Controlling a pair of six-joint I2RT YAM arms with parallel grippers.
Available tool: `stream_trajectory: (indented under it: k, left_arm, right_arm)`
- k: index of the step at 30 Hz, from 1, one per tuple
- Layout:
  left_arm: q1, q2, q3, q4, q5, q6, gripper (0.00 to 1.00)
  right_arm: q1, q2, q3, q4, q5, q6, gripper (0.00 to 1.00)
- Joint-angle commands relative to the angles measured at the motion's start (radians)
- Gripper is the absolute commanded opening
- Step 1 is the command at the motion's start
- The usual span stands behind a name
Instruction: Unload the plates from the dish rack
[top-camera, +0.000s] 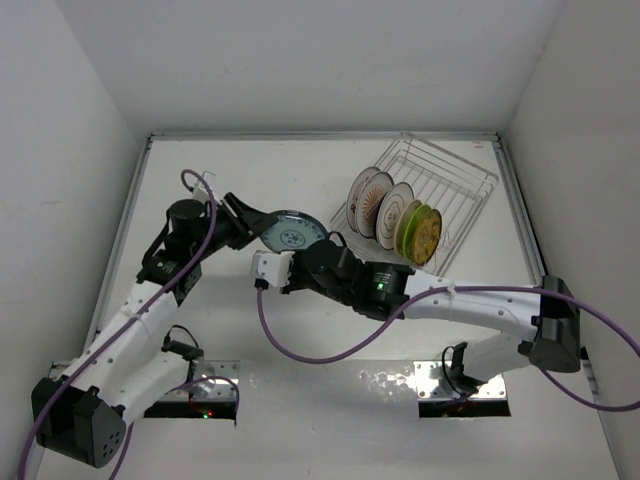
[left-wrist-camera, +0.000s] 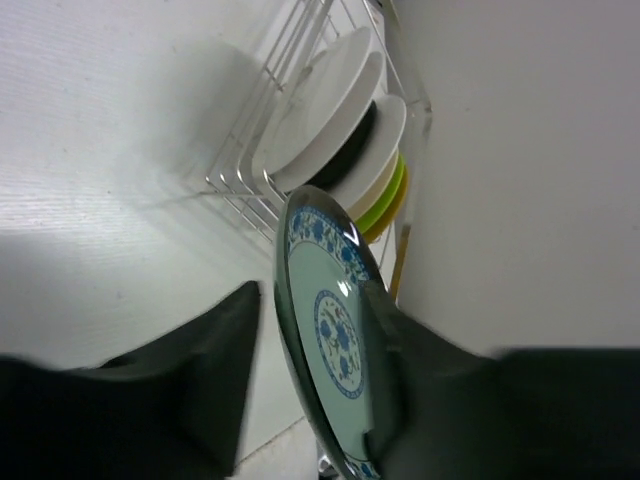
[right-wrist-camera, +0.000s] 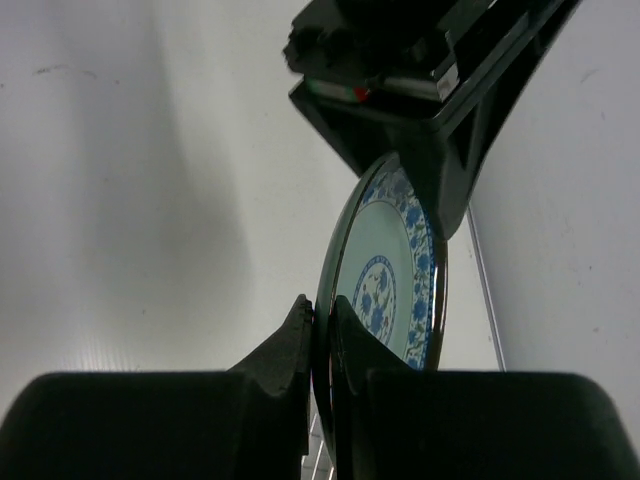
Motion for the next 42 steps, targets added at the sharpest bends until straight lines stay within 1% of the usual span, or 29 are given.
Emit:
stream_trajectory:
  k: [1, 2, 3, 5, 6, 7, 8, 9, 10, 11, 12, 14, 15, 16, 18, 19, 20, 21, 22, 24, 25, 28, 32, 35, 36, 38, 40, 41, 42]
  left_arm:
    - [-0.018, -0.002, -0.019, 0.112, 0.045, -0.036, 0.35]
    - [-0.020, 0.003, -0.019, 0.114, 0.046, -0.037, 0.24]
    - [-0.020, 0.009, -0.019, 0.117, 0.046, -0.037, 0.08]
    - [-0.020, 0.015, -0.020, 0.123, 0.043, -0.034, 0.00]
    - [-0.020, 0.016, -0.022, 0.130, 0.034, -0.034, 0.00]
    - [-0.020, 0.018, -0.032, 0.138, 0.027, -0.036, 0.00]
    - [-0.020, 0.016, -0.039, 0.141, 0.013, -0.036, 0.00]
    - [-0.020, 0.019, -0.045, 0.141, -0.037, -0.036, 0.00]
    - [-0.018, 0.023, -0.055, 0.141, -0.071, -0.036, 0.00]
    - [-0.018, 0.029, -0.057, 0.135, -0.102, -0.031, 0.00]
    - [-0.018, 0.033, -0.058, 0.128, -0.177, -0.023, 0.00]
    - [-0.015, 0.042, -0.062, 0.115, -0.263, -0.008, 0.00]
    - [-0.014, 0.056, -0.065, 0.121, -0.345, -0.005, 0.00]
    - [-0.012, 0.067, -0.069, 0.127, -0.386, 0.001, 0.00]
    - [-0.009, 0.120, -0.072, 0.150, -0.482, 0.004, 0.00]
    - [0.000, 0.178, -0.072, 0.211, -0.519, 0.012, 0.00]
    - [0.005, 0.215, -0.072, 0.239, -0.536, 0.018, 0.00]
    - [0.008, 0.254, -0.065, 0.268, -0.550, 0.038, 0.00]
    - [0.011, 0.344, -0.056, 0.317, -0.564, 0.049, 0.00]
    - [0.028, 0.439, -0.007, 0.353, -0.557, 0.073, 0.00]
    - [0.035, 0.522, 0.010, 0.389, -0.549, 0.078, 0.00]
    - [0.083, 0.669, 0.070, 0.462, -0.500, 0.087, 0.00]
    - [0.114, 0.817, 0.200, 0.462, -0.483, 0.102, 0.00]
    - [0.126, 0.904, 0.268, 0.460, -0.481, 0.102, 0.11]
    - [0.126, 0.953, 0.286, 0.445, -0.483, 0.102, 0.17]
    - [0.126, 1.001, 0.360, 0.410, -0.472, 0.096, 0.22]
    - [0.126, 1.046, 0.400, 0.364, -0.478, 0.084, 0.36]
    - [0.126, 1.050, 0.406, 0.355, -0.486, 0.079, 0.43]
    - [0.126, 1.053, 0.408, 0.339, -0.497, 0.073, 0.62]
  right_arm:
    - [0.007, 0.009, -0.001, 0.145, 0.002, -0.010, 0.00]
    - [0.007, 0.017, 0.001, 0.155, 0.005, -0.007, 0.00]
    - [0.007, 0.023, -0.001, 0.162, 0.010, -0.006, 0.00]
    - [0.007, 0.043, -0.006, 0.184, 0.022, -0.003, 0.00]
    - [0.007, 0.047, -0.018, 0.194, 0.040, 0.001, 0.00]
    - [0.007, 0.055, -0.024, 0.201, 0.054, 0.005, 0.05]
    - [0.007, 0.054, -0.042, 0.220, 0.063, 0.022, 0.18]
    - [0.007, 0.055, -0.055, 0.232, 0.094, 0.033, 0.37]
    - [0.005, 0.054, -0.067, 0.241, 0.123, 0.045, 0.77]
    - [0.004, 0.052, -0.091, 0.257, 0.154, 0.069, 0.98]
    - [0.004, 0.048, -0.104, 0.264, 0.191, 0.089, 0.99]
    - [0.002, 0.018, -0.127, 0.257, 0.299, 0.166, 0.99]
    - [-0.002, 0.005, -0.130, 0.248, 0.339, 0.206, 0.99]
    - [-0.006, -0.012, -0.125, 0.226, 0.416, 0.244, 0.99]
    - [-0.035, -0.066, -0.099, 0.121, 0.493, 0.400, 0.99]
    - [-0.077, -0.099, -0.075, 0.018, 0.523, 0.516, 0.99]
    - [-0.108, -0.116, -0.059, -0.042, 0.519, 0.589, 0.99]
    - [-0.148, -0.132, -0.049, -0.149, 0.463, 0.708, 0.99]
    - [-0.242, -0.165, -0.042, -0.191, 0.417, 0.759, 0.99]
    - [-0.324, -0.202, -0.058, -0.242, 0.354, 0.845, 0.99]
    - [-0.369, -0.221, -0.082, -0.251, 0.358, 0.853, 0.99]
    - [-0.415, -0.296, -0.116, -0.288, 0.399, 0.876, 0.99]
    - [-0.478, -0.374, -0.127, -0.349, 0.423, 0.899, 0.99]
    - [-0.558, -0.388, -0.125, -0.377, 0.387, 0.922, 0.99]
    - [-0.608, -0.379, -0.118, -0.394, 0.371, 0.938, 0.99]
    - [-0.663, -0.351, -0.093, -0.436, 0.305, 0.974, 0.99]
    - [-0.749, -0.293, -0.076, -0.455, 0.224, 1.014, 0.99]
    - [-0.775, -0.272, -0.070, -0.460, 0.223, 1.031, 0.99]
    - [-0.821, -0.252, -0.055, -0.470, 0.184, 1.047, 0.99]
